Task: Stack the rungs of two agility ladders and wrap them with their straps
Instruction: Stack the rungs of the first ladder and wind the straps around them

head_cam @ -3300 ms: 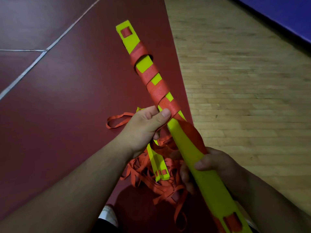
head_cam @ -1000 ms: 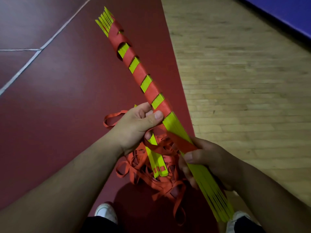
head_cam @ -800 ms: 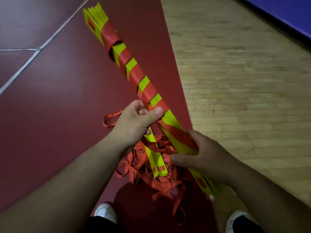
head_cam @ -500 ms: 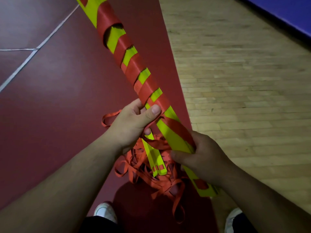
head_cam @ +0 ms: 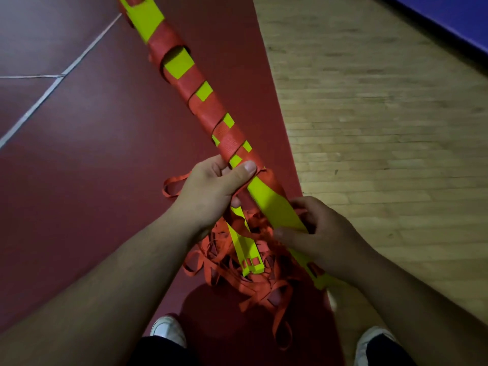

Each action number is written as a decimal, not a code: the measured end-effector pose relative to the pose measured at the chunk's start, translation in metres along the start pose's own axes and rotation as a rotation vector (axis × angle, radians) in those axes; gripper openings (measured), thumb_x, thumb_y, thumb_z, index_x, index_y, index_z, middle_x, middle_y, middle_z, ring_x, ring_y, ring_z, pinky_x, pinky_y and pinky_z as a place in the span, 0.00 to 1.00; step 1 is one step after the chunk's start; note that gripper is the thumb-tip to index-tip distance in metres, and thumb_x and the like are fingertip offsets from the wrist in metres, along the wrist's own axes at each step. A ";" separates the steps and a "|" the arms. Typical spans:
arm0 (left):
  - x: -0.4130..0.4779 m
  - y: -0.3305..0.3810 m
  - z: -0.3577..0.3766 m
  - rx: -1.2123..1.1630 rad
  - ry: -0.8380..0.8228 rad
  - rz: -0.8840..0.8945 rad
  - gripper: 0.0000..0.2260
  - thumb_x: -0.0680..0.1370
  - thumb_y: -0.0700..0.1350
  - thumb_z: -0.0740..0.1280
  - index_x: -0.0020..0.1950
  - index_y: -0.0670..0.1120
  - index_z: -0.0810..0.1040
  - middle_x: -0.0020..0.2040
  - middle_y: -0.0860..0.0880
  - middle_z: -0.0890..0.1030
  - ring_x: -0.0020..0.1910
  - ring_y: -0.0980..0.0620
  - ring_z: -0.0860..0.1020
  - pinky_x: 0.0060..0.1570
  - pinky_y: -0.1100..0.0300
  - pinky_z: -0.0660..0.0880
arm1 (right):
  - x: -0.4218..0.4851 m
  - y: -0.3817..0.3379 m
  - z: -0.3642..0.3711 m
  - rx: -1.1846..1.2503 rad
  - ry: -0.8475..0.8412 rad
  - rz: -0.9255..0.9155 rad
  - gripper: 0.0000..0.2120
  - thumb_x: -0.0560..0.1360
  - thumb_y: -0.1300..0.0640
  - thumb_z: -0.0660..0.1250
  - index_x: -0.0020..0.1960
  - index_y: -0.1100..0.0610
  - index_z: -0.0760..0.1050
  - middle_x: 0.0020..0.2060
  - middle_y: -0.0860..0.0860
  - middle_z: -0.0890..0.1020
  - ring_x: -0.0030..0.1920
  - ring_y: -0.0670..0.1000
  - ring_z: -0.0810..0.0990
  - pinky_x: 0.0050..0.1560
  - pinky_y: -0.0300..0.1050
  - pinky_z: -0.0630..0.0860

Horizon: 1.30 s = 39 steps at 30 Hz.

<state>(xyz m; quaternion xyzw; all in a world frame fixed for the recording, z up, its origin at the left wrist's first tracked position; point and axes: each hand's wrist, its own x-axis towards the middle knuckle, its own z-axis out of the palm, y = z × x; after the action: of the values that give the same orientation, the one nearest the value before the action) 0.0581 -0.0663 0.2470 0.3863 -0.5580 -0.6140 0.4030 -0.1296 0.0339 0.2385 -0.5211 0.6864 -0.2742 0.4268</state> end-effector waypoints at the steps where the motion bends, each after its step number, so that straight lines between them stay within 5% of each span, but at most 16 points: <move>1: 0.000 -0.001 0.001 -0.009 0.012 -0.001 0.05 0.79 0.45 0.68 0.44 0.46 0.80 0.32 0.49 0.78 0.23 0.60 0.71 0.24 0.69 0.67 | -0.002 0.000 0.005 -0.068 0.033 -0.011 0.36 0.59 0.30 0.76 0.63 0.35 0.70 0.51 0.41 0.84 0.46 0.40 0.83 0.48 0.47 0.81; 3: 0.000 -0.002 0.004 -0.031 0.002 0.014 0.03 0.79 0.43 0.69 0.47 0.45 0.80 0.35 0.50 0.79 0.24 0.61 0.73 0.24 0.69 0.68 | -0.004 0.002 0.014 -0.144 0.107 -0.028 0.37 0.57 0.28 0.73 0.62 0.36 0.68 0.48 0.41 0.82 0.46 0.45 0.82 0.47 0.51 0.80; 8: -0.001 0.002 0.007 -0.137 -0.102 0.034 0.17 0.76 0.46 0.70 0.62 0.42 0.74 0.41 0.50 0.82 0.26 0.61 0.76 0.23 0.69 0.69 | -0.003 0.004 0.015 -0.100 0.238 -0.090 0.13 0.69 0.45 0.76 0.49 0.45 0.77 0.35 0.46 0.82 0.33 0.45 0.81 0.35 0.48 0.79; 11: -0.002 0.003 0.003 -0.164 -0.145 0.019 0.13 0.77 0.46 0.68 0.60 0.45 0.73 0.40 0.43 0.74 0.24 0.61 0.72 0.23 0.69 0.67 | -0.003 -0.001 0.004 0.004 0.119 -0.105 0.11 0.67 0.46 0.77 0.46 0.44 0.79 0.36 0.41 0.83 0.33 0.43 0.81 0.30 0.36 0.74; 14: -0.002 0.007 -0.001 -0.177 -0.246 0.066 0.13 0.77 0.42 0.64 0.61 0.46 0.71 0.40 0.56 0.81 0.25 0.62 0.74 0.23 0.71 0.67 | -0.004 -0.004 -0.002 0.106 -0.004 -0.106 0.16 0.64 0.42 0.75 0.50 0.45 0.82 0.38 0.46 0.85 0.38 0.48 0.84 0.38 0.46 0.80; 18: -0.001 0.007 -0.005 -0.191 -0.312 0.088 0.25 0.72 0.42 0.74 0.67 0.46 0.71 0.58 0.44 0.81 0.27 0.61 0.76 0.23 0.69 0.68 | -0.005 -0.005 -0.003 0.325 -0.224 -0.084 0.13 0.64 0.46 0.76 0.49 0.45 0.83 0.34 0.50 0.84 0.33 0.50 0.82 0.34 0.47 0.76; 23: 0.002 0.003 -0.006 -0.177 -0.241 0.106 0.25 0.74 0.44 0.72 0.69 0.44 0.71 0.49 0.51 0.84 0.30 0.61 0.78 0.24 0.69 0.70 | -0.006 -0.005 -0.006 0.579 -0.427 -0.048 0.12 0.66 0.49 0.75 0.48 0.52 0.82 0.37 0.56 0.81 0.31 0.54 0.80 0.33 0.47 0.76; 25: 0.002 0.002 -0.006 -0.168 -0.169 0.079 0.25 0.72 0.46 0.73 0.67 0.44 0.73 0.47 0.51 0.83 0.30 0.61 0.78 0.25 0.68 0.71 | -0.005 -0.006 -0.007 0.501 -0.355 -0.057 0.17 0.67 0.45 0.75 0.52 0.50 0.81 0.41 0.53 0.85 0.37 0.54 0.84 0.38 0.48 0.79; 28: 0.005 -0.001 -0.005 -0.140 -0.048 0.041 0.23 0.71 0.46 0.76 0.62 0.42 0.75 0.42 0.40 0.78 0.28 0.59 0.76 0.24 0.67 0.71 | -0.002 -0.006 -0.008 0.116 -0.127 -0.066 0.29 0.61 0.32 0.75 0.60 0.35 0.74 0.50 0.41 0.85 0.47 0.42 0.85 0.46 0.43 0.81; 31: 0.006 -0.003 -0.002 -0.093 0.080 0.033 0.34 0.68 0.47 0.78 0.66 0.34 0.68 0.41 0.38 0.68 0.28 0.55 0.71 0.24 0.65 0.71 | -0.002 -0.005 0.002 -0.177 0.059 -0.041 0.35 0.58 0.29 0.73 0.63 0.36 0.70 0.48 0.38 0.82 0.44 0.37 0.81 0.41 0.37 0.76; 35: 0.005 -0.001 0.002 -0.062 0.064 0.035 0.35 0.67 0.48 0.78 0.65 0.36 0.67 0.45 0.43 0.72 0.37 0.46 0.70 0.24 0.63 0.71 | -0.002 0.001 0.013 -0.262 0.247 -0.087 0.26 0.64 0.35 0.75 0.58 0.39 0.72 0.41 0.40 0.79 0.41 0.41 0.79 0.37 0.43 0.75; 39: 0.005 0.001 0.004 -0.082 0.047 0.072 0.27 0.67 0.45 0.79 0.57 0.39 0.69 0.29 0.55 0.75 0.26 0.57 0.74 0.22 0.65 0.71 | -0.006 0.002 0.013 -0.420 0.393 -0.180 0.19 0.70 0.34 0.69 0.55 0.42 0.70 0.33 0.41 0.75 0.33 0.41 0.73 0.29 0.39 0.64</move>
<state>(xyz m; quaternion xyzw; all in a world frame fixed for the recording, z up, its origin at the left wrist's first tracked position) 0.0526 -0.0696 0.2480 0.3635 -0.5364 -0.6122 0.4531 -0.1183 0.0413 0.2324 -0.5936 0.7487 -0.2584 0.1426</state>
